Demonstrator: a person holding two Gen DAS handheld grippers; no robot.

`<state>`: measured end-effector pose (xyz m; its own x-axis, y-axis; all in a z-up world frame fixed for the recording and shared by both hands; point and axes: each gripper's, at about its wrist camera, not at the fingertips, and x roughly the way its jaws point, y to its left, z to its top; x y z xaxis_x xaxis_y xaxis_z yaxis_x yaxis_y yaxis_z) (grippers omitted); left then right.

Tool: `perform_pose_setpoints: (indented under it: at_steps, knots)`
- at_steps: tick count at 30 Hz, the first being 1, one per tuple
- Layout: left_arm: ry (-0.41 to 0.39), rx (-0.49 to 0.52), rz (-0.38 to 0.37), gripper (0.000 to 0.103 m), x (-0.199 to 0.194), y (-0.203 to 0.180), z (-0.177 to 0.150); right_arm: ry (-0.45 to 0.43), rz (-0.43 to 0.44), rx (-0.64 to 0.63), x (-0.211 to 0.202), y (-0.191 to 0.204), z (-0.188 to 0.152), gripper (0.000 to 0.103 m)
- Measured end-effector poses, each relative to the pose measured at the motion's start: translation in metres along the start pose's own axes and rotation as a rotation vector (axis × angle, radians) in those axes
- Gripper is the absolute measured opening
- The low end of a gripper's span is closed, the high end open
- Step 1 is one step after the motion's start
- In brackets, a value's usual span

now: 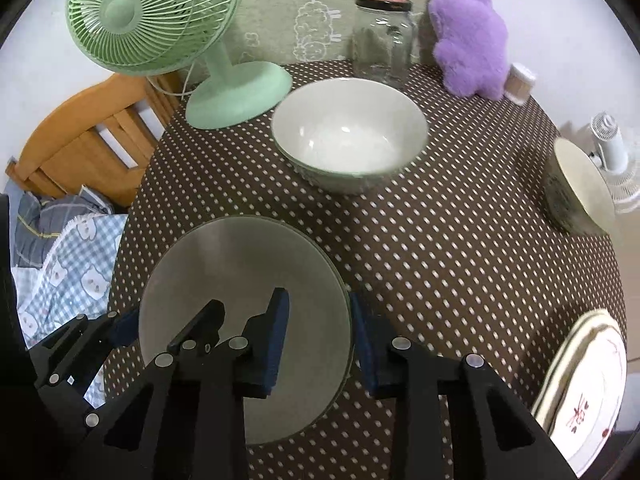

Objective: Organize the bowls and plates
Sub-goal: 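Lift the grey bowl off the cloth with both grippers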

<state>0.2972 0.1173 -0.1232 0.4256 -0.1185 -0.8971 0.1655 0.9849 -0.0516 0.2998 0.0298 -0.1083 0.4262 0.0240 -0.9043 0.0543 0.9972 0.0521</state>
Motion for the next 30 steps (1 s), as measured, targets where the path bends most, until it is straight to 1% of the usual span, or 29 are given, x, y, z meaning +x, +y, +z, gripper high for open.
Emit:
perform_pose_setpoints:
  at_steps: [4,9,15,18,24,30]
  knots:
    - [0.002,-0.01,-0.002,0.038,-0.009,-0.013,-0.012,-0.001,0.001,0.0,-0.013,-0.014,-0.014,0.036]
    - [0.028,-0.041,-0.011,0.038,-0.017,-0.032,-0.033,0.019,-0.003,0.003,-0.027,-0.034,-0.035,0.036]
    - [0.041,-0.054,0.001,0.038,-0.028,-0.057,-0.057,0.038,0.008,-0.004,-0.04,-0.057,-0.058,0.036]
    - [0.035,-0.06,0.005,0.038,-0.034,-0.067,-0.067,0.035,0.015,-0.014,-0.047,-0.068,-0.069,0.036]
    - [0.034,-0.058,0.019,0.038,-0.039,-0.085,-0.08,0.035,0.025,-0.022,-0.056,-0.085,-0.083,0.036]
    - [0.042,-0.08,0.024,0.037,-0.046,-0.096,-0.092,0.05,0.04,-0.018,-0.06,-0.1,-0.093,0.036]
